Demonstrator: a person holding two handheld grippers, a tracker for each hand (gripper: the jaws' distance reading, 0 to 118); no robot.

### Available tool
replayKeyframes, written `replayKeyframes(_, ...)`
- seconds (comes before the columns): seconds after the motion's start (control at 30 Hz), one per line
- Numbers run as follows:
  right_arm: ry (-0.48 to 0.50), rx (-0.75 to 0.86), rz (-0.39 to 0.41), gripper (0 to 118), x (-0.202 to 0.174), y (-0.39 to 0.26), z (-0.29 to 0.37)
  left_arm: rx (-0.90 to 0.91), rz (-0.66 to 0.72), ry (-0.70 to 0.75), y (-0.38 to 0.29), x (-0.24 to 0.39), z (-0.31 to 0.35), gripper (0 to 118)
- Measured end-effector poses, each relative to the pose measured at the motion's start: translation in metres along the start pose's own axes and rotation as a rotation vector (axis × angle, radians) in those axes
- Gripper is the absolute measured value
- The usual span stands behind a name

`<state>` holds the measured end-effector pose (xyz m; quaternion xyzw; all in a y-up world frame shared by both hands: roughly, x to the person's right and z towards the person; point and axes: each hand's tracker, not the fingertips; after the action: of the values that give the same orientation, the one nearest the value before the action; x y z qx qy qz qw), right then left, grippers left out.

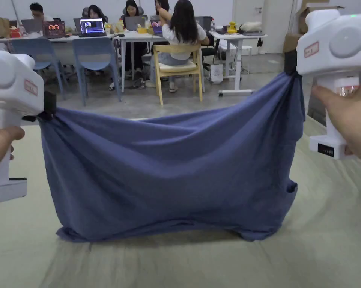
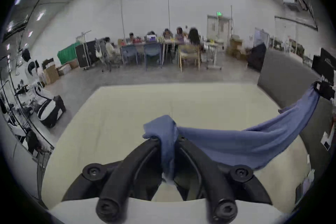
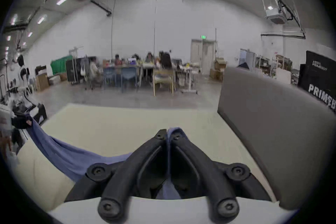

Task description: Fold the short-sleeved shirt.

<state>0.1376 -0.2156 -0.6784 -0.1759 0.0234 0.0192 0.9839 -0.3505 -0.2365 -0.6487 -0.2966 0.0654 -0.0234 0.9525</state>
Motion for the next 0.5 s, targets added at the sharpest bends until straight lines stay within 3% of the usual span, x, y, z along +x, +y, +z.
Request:
replayKeyframes(0.27,0.080,-0.116,-0.046,3,0.015,-0.086,-0.012,-0.077,-0.008,-0.060,-0.077,0.007,-0.007,8)
replayKeyframes(0.37,0.164,-0.154,-0.097,3,0.029,-0.137,0.016,-0.076,-0.021,-0.101,-0.123,-0.004,0.012,8)
replayKeyframes(0.5,0.186,-0.204,-0.085,3,0.044,-0.220,0.077,-0.111,-0.037,-0.128,-0.201,-0.010,0.063,8)
